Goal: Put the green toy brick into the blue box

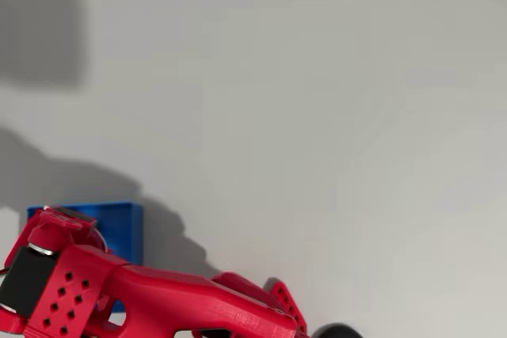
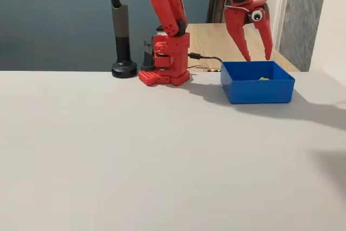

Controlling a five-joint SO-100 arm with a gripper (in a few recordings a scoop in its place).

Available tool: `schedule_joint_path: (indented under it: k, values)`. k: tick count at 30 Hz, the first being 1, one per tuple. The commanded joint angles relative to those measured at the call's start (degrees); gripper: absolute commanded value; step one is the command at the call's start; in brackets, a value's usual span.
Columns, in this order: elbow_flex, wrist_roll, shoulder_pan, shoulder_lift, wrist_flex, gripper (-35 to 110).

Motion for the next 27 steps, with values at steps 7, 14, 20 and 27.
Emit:
schedule_joint_path:
  k: [7, 14, 20, 27]
  values:
    - [-5.01, 0.97, 9.32, 2.72, 0.62, 0]
    - [-8.79, -0.88, 23.99, 2.72, 0.53, 0]
    - [-12.57, -1.58, 36.65, 2.72, 0.53, 0]
    - [-13.54, -2.81, 50.45, 2.72, 0.44, 0]
